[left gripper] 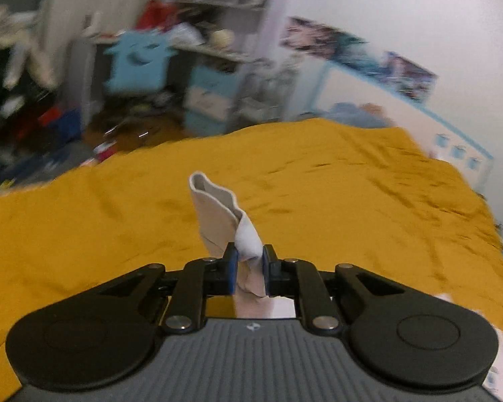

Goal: Fold small clothes

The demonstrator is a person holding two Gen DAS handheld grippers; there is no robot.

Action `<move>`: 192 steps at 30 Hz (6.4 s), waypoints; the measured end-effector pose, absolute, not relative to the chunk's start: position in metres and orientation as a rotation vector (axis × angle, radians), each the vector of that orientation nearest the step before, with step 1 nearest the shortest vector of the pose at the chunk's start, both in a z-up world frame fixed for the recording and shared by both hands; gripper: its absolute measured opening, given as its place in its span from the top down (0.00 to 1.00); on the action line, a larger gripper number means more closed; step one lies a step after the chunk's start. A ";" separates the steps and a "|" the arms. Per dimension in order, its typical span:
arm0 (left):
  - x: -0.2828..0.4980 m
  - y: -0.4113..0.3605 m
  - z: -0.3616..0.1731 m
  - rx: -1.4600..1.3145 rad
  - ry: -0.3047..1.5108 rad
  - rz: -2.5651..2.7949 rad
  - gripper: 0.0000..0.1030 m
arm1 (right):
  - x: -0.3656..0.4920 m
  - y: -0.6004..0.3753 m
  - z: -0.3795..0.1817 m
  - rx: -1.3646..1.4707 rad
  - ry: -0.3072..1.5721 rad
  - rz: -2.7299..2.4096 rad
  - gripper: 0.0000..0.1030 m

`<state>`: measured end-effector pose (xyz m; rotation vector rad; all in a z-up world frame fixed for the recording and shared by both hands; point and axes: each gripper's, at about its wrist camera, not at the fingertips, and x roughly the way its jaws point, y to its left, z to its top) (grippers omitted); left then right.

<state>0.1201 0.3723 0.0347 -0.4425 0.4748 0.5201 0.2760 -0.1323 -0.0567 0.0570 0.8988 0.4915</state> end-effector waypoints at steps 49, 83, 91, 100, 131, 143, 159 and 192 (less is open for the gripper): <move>0.294 0.185 -0.069 -0.273 0.802 0.008 0.38 | 0.430 -0.201 -0.160 0.440 1.123 0.328 0.41; 0.323 0.281 -0.113 -0.586 0.780 0.164 0.40 | 0.489 -0.234 -0.014 0.345 0.831 0.385 0.99; 0.369 0.278 -0.144 -0.617 0.820 0.169 0.41 | 0.506 -0.277 -0.103 0.406 0.925 0.230 0.99; 0.414 0.305 -0.182 -0.849 0.780 0.148 0.41 | 0.499 -0.291 -0.130 0.431 0.958 0.253 0.99; 0.460 0.255 -0.134 -0.266 0.798 0.204 0.53 | 0.489 -0.311 -0.172 0.599 0.962 0.192 0.56; 0.418 0.262 -0.123 -0.270 0.808 0.198 0.53 | 0.450 -0.296 -0.177 0.625 1.018 0.155 0.61; 0.294 0.249 -0.108 -0.284 0.867 0.039 0.54 | 0.426 -0.296 -0.164 0.504 0.981 0.112 0.98; 0.258 0.209 -0.127 -0.190 0.991 0.073 0.82 | 0.425 -0.285 -0.163 0.391 0.990 0.127 0.93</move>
